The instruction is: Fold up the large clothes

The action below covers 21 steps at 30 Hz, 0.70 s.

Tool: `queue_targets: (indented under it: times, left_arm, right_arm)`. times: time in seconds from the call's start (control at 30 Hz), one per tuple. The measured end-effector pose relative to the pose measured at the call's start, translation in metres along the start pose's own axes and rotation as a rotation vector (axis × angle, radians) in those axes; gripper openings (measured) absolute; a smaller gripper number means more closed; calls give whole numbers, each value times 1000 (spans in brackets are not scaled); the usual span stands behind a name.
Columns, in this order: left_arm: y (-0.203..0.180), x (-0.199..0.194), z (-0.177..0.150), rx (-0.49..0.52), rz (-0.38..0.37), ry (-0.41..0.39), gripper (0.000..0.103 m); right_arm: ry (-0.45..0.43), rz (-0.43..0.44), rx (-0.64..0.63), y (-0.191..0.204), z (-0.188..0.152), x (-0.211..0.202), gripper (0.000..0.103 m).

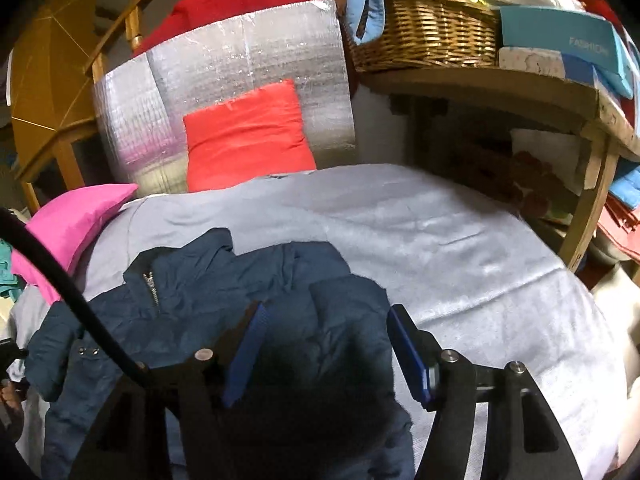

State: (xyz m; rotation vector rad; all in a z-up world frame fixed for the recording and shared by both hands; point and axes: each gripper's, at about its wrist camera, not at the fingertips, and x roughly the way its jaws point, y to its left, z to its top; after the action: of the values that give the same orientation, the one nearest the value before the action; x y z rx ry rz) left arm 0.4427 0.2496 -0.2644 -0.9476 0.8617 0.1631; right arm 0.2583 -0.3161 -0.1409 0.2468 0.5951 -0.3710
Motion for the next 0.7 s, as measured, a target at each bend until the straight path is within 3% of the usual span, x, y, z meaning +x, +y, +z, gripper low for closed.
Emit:
queue_targets:
  times: [0.07, 0.2, 0.37, 0.53, 0.7]
  left_arm:
    - [-6, 1, 1, 30, 2, -5, 20]
    - [-27, -17, -3, 95, 0, -59, 11]
    - [-103, -79, -32, 360, -62, -188, 9]
    - [-186, -136, -113, 676, -228, -226, 9]
    - [-234, -128, -214, 925, -332, -104, 9]
  right_arm:
    - [6, 6, 6, 0, -1, 2, 67]
    - [-14, 6, 25, -7, 2, 2, 67]
    - [-29, 15, 93, -20, 7, -8, 67]
    - [-36, 20, 155, -35, 9, -15, 67]
    - [-35, 17, 202, -51, 12, -19, 67]
